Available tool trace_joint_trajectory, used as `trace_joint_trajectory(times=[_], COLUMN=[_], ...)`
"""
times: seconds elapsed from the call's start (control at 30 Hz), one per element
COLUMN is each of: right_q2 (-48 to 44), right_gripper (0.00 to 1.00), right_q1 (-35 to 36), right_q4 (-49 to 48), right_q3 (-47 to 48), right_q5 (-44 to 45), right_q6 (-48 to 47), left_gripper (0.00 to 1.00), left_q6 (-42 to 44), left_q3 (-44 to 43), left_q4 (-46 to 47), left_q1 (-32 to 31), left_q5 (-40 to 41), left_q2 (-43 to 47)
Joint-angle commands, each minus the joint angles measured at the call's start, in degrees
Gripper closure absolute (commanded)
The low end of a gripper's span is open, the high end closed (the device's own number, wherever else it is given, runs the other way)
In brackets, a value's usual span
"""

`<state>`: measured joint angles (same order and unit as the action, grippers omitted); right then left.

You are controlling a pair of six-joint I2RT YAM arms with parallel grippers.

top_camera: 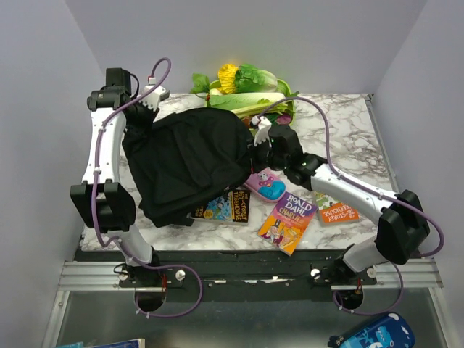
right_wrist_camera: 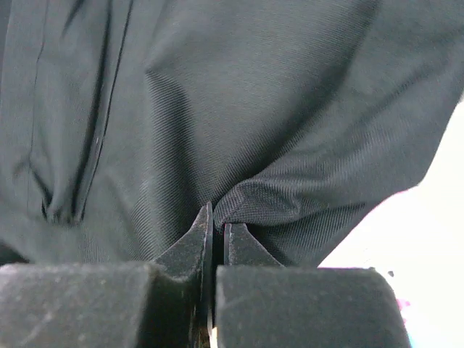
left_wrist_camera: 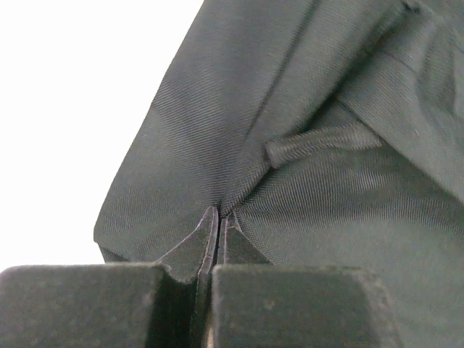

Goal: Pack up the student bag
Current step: Unzip the student bag at the center of the board.

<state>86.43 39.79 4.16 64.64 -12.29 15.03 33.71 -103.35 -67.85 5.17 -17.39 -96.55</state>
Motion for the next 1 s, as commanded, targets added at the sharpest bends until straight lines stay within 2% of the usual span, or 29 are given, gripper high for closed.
trace_joint_trajectory(times=[0.0, 0.17, 0.2, 0.23, 0.27, 0.3, 0.4, 0.47, 0.63, 0.67, 0.73, 0.77, 0.83, 0.93, 0.97], right_q2=[-1.44, 3.38, 4.43, 5.23, 5.85, 6.72, 5.34, 3.58, -4.94, -6.09, -8.03, -10.21, -12.85, -16.12, -16.47], right_gripper=[0.91, 0.82, 0.81, 0.79, 0.70, 0.64, 0.52, 0.43, 0.28, 0.21, 0.15, 0.06, 0.00, 0.00, 0.00], right_q1=[4.76, 7.40, 7.84, 8.46, 8.64, 8.72, 8.81, 8.73, 8.73, 8.81, 8.73, 8.81, 8.81, 8.73, 8.81], right_q4=[5.15, 4.63, 4.54, 4.36, 4.36, 4.36, 4.19, 4.71, 5.59, 5.51, 5.50, 5.16, 2.97, -0.65, -0.21], right_q3=[-5.05, -6.90, -6.64, -6.46, -6.20, -6.28, -6.98, -7.95, -9.71, -10.41, -10.94, -11.20, -14.18, -17.09, -17.01], right_q5=[-9.24, -11.52, -11.44, -11.44, -10.65, -10.04, -7.31, -3.99, 1.92, 2.88, 3.59, 3.33, 2.98, 3.41, 4.20], right_q6=[-1.40, -2.02, -2.02, -2.02, -2.02, -1.84, -1.84, -2.37, -5.35, -5.79, -7.55, -8.43, -11.49, -16.15, -16.69], left_gripper=[1.00, 0.99, 0.95, 0.86, 0.60, 0.42, 0.02, 0.01, 0.01, 0.01, 0.01, 0.01, 0.04, 0.33, 0.50], left_q6=[-5.32, -7.26, -7.52, -7.61, -7.61, -7.61, -6.21, -5.07, -1.81, -1.11, 0.20, 0.39, 1.70, 1.71, 2.14], left_q3=[-8.43, -8.27, -8.97, -9.50, -9.85, -9.68, -7.40, -6.34, 2.88, 4.28, 9.46, 11.75, 19.91, 29.50, 31.52], left_q4=[2.63, 8.87, 9.66, 9.67, 9.58, 9.84, 10.20, 9.15, 6.60, 5.90, 3.53, 3.26, 3.43, 5.80, 6.41], left_q1=[-1.38, -4.99, -6.91, -8.32, -8.94, -9.30, -9.83, -9.65, -10.09, -10.44, -12.63, -13.60, -16.84, -20.36, -20.81], left_q5=[2.27, 4.38, 4.12, 4.12, 4.29, 4.38, 4.03, 3.07, -3.78, -6.49, -8.97, -9.85, -12.93, -14.52, -14.52], left_q2=[-9.41, -15.41, -17.42, -18.40, -19.02, -19.55, -18.07, -16.75, -4.37, -2.43, 3.19, 5.04, 10.58, 16.03, 16.83])
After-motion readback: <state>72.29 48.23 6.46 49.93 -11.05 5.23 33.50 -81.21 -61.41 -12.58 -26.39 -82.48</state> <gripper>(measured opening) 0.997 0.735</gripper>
